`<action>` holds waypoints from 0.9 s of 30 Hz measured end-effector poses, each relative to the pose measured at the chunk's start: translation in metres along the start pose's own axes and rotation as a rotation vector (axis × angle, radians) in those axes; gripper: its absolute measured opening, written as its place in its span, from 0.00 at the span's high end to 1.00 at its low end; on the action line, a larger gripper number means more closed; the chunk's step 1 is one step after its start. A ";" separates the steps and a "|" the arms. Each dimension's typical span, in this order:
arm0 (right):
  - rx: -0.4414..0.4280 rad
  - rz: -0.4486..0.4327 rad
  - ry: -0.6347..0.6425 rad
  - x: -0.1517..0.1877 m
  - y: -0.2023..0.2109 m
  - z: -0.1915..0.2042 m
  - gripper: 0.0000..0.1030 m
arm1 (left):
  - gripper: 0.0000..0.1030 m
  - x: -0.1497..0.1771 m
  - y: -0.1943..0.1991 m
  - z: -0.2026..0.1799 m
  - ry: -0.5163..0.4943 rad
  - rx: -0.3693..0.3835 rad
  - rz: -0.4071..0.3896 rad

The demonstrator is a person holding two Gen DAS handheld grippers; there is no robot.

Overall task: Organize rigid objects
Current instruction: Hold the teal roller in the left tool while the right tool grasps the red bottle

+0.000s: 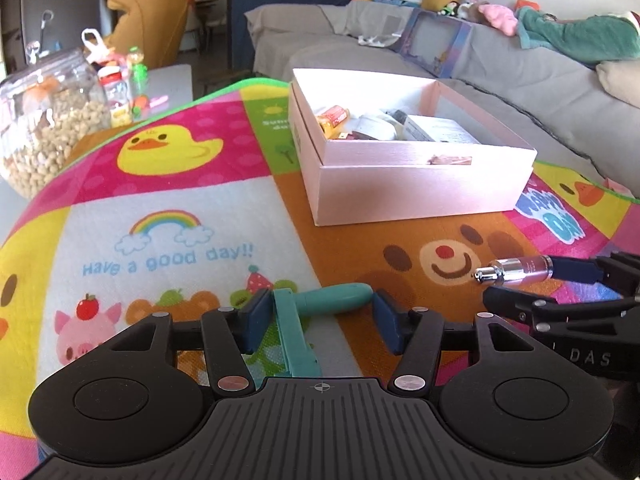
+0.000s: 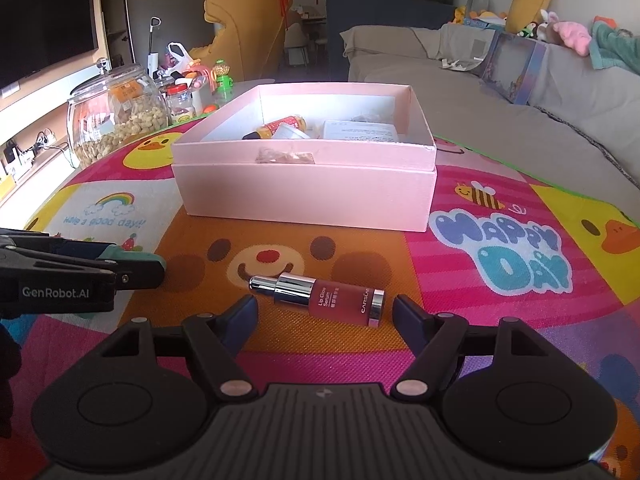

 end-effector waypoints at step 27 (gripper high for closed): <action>0.011 0.011 0.056 0.006 0.011 -0.011 0.41 | 0.66 0.018 0.019 -0.006 -0.039 0.105 0.010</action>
Point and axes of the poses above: each gripper's, at about its wrist camera, not at the fingertips, and y roughly against the way its jaws point, z to its left, x to its underside, the point moved 9 cm from there along -y, roughly the way its jaws point, and after that the axes turned 2 degrees about -z, right-handed, at the moved point
